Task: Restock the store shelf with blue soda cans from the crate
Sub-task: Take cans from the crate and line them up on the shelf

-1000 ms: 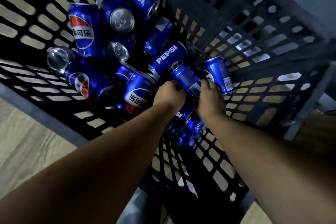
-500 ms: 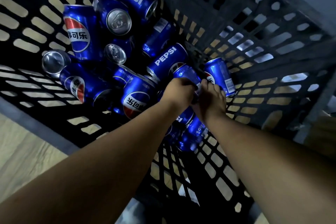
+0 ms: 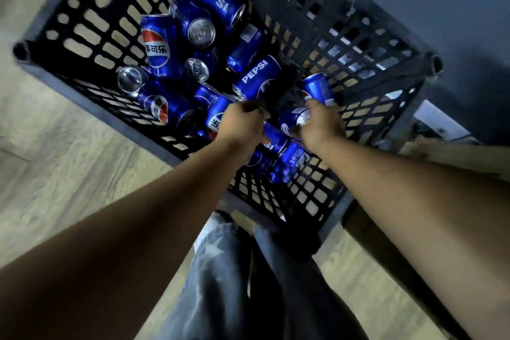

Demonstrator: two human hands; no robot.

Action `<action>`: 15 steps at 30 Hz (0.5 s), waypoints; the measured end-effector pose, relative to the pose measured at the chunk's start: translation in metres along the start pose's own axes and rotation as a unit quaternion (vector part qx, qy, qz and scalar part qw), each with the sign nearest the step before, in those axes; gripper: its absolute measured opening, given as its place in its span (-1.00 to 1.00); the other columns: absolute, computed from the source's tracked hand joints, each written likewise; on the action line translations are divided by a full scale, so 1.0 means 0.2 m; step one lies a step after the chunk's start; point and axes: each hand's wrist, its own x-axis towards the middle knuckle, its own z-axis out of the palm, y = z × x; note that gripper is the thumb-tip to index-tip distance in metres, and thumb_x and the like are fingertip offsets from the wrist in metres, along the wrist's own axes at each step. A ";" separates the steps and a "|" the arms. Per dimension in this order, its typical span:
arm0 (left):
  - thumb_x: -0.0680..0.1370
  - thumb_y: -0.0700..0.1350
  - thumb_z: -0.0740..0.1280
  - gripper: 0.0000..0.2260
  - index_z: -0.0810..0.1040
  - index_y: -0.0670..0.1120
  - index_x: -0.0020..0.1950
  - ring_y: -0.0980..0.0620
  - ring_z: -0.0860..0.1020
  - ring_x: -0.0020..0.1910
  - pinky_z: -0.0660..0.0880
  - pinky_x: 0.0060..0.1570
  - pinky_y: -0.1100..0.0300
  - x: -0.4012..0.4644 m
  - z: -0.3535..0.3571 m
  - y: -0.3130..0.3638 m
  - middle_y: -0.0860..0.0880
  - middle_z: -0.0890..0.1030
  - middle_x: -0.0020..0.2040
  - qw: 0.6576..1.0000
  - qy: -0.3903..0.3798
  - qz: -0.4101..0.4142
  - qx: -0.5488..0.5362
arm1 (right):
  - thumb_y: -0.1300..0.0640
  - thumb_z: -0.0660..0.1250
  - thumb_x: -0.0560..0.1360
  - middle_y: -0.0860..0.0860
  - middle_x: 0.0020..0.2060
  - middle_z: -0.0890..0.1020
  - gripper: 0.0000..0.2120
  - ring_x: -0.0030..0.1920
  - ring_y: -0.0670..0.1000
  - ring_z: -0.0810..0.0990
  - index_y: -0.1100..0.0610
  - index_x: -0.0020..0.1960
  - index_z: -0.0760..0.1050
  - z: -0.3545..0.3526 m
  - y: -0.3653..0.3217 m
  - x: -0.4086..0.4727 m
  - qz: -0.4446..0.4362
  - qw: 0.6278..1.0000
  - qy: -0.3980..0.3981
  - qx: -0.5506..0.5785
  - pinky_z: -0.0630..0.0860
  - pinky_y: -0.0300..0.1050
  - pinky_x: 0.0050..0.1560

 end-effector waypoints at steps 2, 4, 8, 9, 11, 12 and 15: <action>0.59 -0.26 0.16 -0.75 0.49 -0.05 -0.24 0.13 0.52 -0.58 0.57 -0.17 0.13 -0.10 -0.06 0.05 -0.09 0.52 -0.49 1.000 -0.002 -0.004 0.003 | 0.07 0.46 0.41 0.24 0.29 0.38 -0.43 0.19 0.25 0.48 0.10 0.36 0.36 -0.10 0.00 -0.09 0.005 1.000 0.006 0.022 0.45 -0.05 0.12; 0.58 -0.26 0.17 -0.74 0.50 -0.05 -0.26 0.13 0.52 -0.60 0.56 -0.20 0.16 -0.20 -0.12 0.12 -0.04 0.51 -0.57 1.000 0.003 -0.011 0.019 | 0.07 0.46 0.39 0.23 0.27 0.40 -0.43 0.17 0.22 0.49 0.10 0.34 0.38 -0.21 -0.02 -0.20 0.000 0.999 0.016 0.030 0.44 -0.09 0.06; 0.59 -0.24 0.19 -0.80 0.50 -0.11 -0.21 0.10 0.53 -0.55 0.53 -0.32 0.25 -0.42 -0.22 0.30 -0.04 0.52 -0.56 0.997 -0.022 -0.034 0.061 | 0.05 0.45 0.39 0.23 0.27 0.37 -0.42 0.20 0.23 0.46 0.10 0.35 0.35 -0.47 -0.08 -0.40 -0.007 1.000 0.014 0.021 0.43 -0.09 0.08; 0.60 -0.23 0.20 -0.84 0.52 -0.15 -0.13 0.08 0.55 -0.51 0.53 -0.30 0.25 -0.47 -0.24 0.35 -0.06 0.54 -0.52 0.996 -0.031 -0.040 0.075 | 0.04 0.46 0.39 0.23 0.28 0.36 -0.40 0.22 0.23 0.46 0.10 0.36 0.34 -0.54 -0.09 -0.45 -0.009 1.000 0.009 0.020 0.43 -0.07 0.11; 0.61 -0.21 0.19 -0.86 0.53 -0.18 0.05 0.04 0.56 -0.39 0.53 -0.18 0.20 -0.58 -0.28 0.46 -0.11 0.56 -0.38 0.994 -0.036 -0.047 0.094 | 0.04 0.46 0.39 0.23 0.30 0.33 -0.38 0.23 0.23 0.45 0.10 0.38 0.32 -0.68 -0.12 -0.53 -0.014 0.999 0.007 0.033 0.43 -0.06 0.15; 0.61 -0.20 0.19 -0.83 0.53 -0.20 0.12 0.03 0.55 -0.36 0.52 -0.14 0.19 -0.62 -0.29 0.51 -0.11 0.55 -0.34 0.993 -0.035 -0.045 0.099 | 0.04 0.46 0.39 0.22 0.31 0.32 -0.39 0.23 0.22 0.45 0.10 0.37 0.33 -0.75 -0.14 -0.57 -0.018 0.999 0.010 0.041 0.43 -0.07 0.14; 0.62 -0.20 0.16 -0.77 0.50 -0.23 0.20 -0.04 0.57 -0.27 0.51 -0.11 0.12 -0.81 -0.29 0.67 -0.16 0.59 -0.22 0.992 -0.048 -0.043 0.104 | 0.09 0.44 0.39 0.19 0.30 0.29 -0.46 0.21 0.17 0.45 0.10 0.32 0.38 -0.97 -0.19 -0.72 -0.025 0.997 0.026 0.069 0.40 -0.18 0.13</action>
